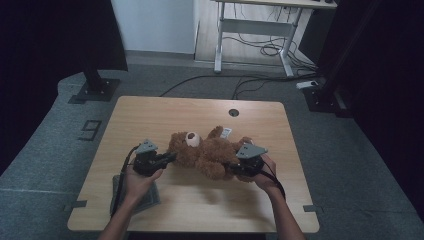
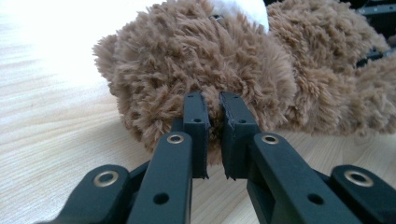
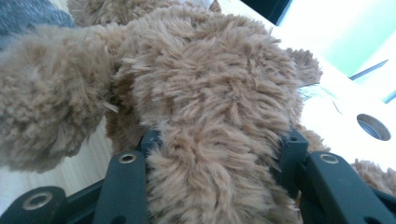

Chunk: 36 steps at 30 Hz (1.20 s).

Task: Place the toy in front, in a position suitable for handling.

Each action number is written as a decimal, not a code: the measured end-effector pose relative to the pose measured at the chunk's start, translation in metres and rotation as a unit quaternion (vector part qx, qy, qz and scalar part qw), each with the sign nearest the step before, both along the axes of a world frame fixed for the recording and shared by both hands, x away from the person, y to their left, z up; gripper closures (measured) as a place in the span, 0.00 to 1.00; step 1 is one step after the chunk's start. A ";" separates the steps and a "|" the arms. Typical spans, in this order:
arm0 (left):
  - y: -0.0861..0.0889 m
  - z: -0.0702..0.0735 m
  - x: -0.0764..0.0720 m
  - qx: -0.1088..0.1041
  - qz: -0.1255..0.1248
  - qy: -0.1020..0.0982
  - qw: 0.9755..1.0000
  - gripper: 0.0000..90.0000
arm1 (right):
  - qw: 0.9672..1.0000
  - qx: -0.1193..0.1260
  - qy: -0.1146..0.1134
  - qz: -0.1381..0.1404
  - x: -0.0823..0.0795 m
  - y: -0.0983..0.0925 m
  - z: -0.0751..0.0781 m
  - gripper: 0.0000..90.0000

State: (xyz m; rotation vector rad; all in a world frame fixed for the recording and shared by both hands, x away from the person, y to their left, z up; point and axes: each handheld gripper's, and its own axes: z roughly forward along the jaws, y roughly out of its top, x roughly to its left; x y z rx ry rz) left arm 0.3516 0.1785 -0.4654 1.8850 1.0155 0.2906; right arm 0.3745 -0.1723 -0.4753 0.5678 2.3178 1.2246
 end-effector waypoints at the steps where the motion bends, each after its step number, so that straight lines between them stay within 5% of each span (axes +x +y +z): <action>1: -0.001 -0.001 0.001 0.001 0.001 0.002 1.000 0.91 | 1.000 -0.004 0.000 0.001 0.002 0.000 -0.001 0.57; 11: -0.003 -0.008 0.004 0.010 0.003 0.010 1.000 0.92 | 1.000 -0.021 0.000 0.002 0.014 0.003 -0.008 0.57; 16: -0.001 -0.018 0.012 0.017 0.017 0.025 0.999 0.91 | 0.999 -0.054 0.004 -0.003 0.027 0.014 -0.013 0.51; 20: 0.004 -0.022 0.014 0.001 0.020 0.033 0.999 0.91 | 0.999 -0.044 0.003 -0.015 0.026 0.016 -0.017 0.46; 27: 0.003 -0.022 0.011 0.006 0.018 0.031 0.999 0.88 | 0.999 -0.026 0.008 -0.025 0.021 0.011 -0.023 0.31; 30: 0.003 -0.021 0.011 0.008 0.016 0.026 1.000 0.83 | 0.999 -0.025 0.003 -0.037 0.019 0.012 -0.023 0.27; 34: 0.004 -0.017 0.007 0.016 0.020 0.013 1.000 0.55 | 0.998 0.002 -0.003 -0.059 0.012 0.010 -0.017 0.22; 35: 0.005 -0.015 0.006 0.018 0.022 0.011 1.000 0.55 | 0.998 0.002 -0.003 -0.059 0.012 0.010 -0.017 0.22; 36: 0.006 -0.012 0.004 0.023 0.026 0.006 0.999 0.47 | 0.997 0.025 0.000 -0.067 0.009 0.005 -0.011 0.21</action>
